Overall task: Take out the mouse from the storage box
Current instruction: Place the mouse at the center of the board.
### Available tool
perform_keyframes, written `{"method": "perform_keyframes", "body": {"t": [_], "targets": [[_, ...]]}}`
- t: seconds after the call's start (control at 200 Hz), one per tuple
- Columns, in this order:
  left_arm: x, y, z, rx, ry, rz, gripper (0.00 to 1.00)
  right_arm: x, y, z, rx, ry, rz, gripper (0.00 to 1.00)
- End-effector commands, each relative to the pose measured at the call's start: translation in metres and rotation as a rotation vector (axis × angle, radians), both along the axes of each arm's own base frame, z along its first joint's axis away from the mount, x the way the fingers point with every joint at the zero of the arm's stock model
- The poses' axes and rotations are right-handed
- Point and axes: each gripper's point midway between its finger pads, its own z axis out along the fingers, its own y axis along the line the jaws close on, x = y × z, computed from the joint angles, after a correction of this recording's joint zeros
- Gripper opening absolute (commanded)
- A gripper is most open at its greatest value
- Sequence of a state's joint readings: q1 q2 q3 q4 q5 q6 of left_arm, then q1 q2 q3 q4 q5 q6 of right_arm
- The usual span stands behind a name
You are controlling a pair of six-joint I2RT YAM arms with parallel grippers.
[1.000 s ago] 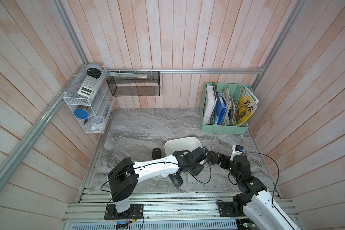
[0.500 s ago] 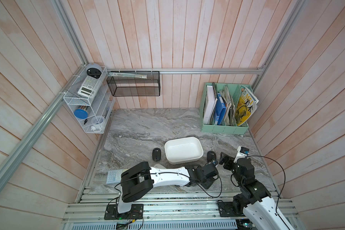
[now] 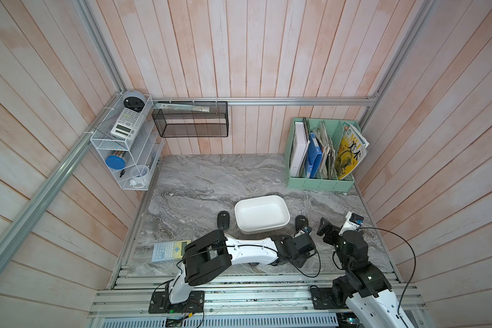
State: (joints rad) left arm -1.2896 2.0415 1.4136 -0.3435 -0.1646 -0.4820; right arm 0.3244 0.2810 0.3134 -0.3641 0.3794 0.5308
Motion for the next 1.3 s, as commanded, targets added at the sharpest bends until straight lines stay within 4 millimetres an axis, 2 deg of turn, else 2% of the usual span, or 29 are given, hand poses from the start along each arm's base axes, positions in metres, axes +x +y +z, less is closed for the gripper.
{"method": "perform_keyframes", "body": {"t": [0.0,0.14,0.28,0.52,0.665,0.9,1.01,1.12,1.195,1.295], "targets": [[0.006,-0.007,0.0,-0.009,-0.01,0.032,0.45,-0.005,-0.01,0.003,-0.007,-0.005,-0.049,0.97],[0.006,-0.007,-0.011,0.021,0.0,0.035,0.46,-0.008,-0.013,0.005,-0.007,-0.014,-0.064,0.97],[0.005,-0.007,-0.019,0.032,0.013,0.032,0.52,-0.009,-0.015,0.006,-0.007,-0.02,-0.07,0.97],[0.005,-0.007,-0.015,0.02,0.009,0.036,0.67,-0.008,-0.014,0.006,-0.006,-0.017,-0.067,0.97],[0.006,-0.006,-0.009,0.004,-0.005,0.042,0.72,-0.009,-0.015,0.006,-0.007,-0.016,-0.071,0.97],[0.008,-0.003,0.021,-0.112,-0.046,0.056,0.76,-0.008,-0.014,0.005,-0.01,-0.014,-0.069,0.98],[0.012,0.005,0.05,-0.185,-0.097,0.071,0.78,-0.008,-0.014,0.005,-0.011,-0.014,-0.065,0.97],[0.018,0.024,0.08,-0.245,-0.179,0.103,0.8,-0.009,-0.008,0.008,0.016,-0.008,-0.039,0.98],[0.019,0.04,0.102,-0.292,-0.233,0.11,0.8,-0.012,0.003,0.016,0.067,0.007,0.02,0.98],[0.023,0.073,0.121,-0.32,-0.309,0.166,0.86,-0.016,0.018,0.028,0.114,0.026,0.099,0.98]]}}
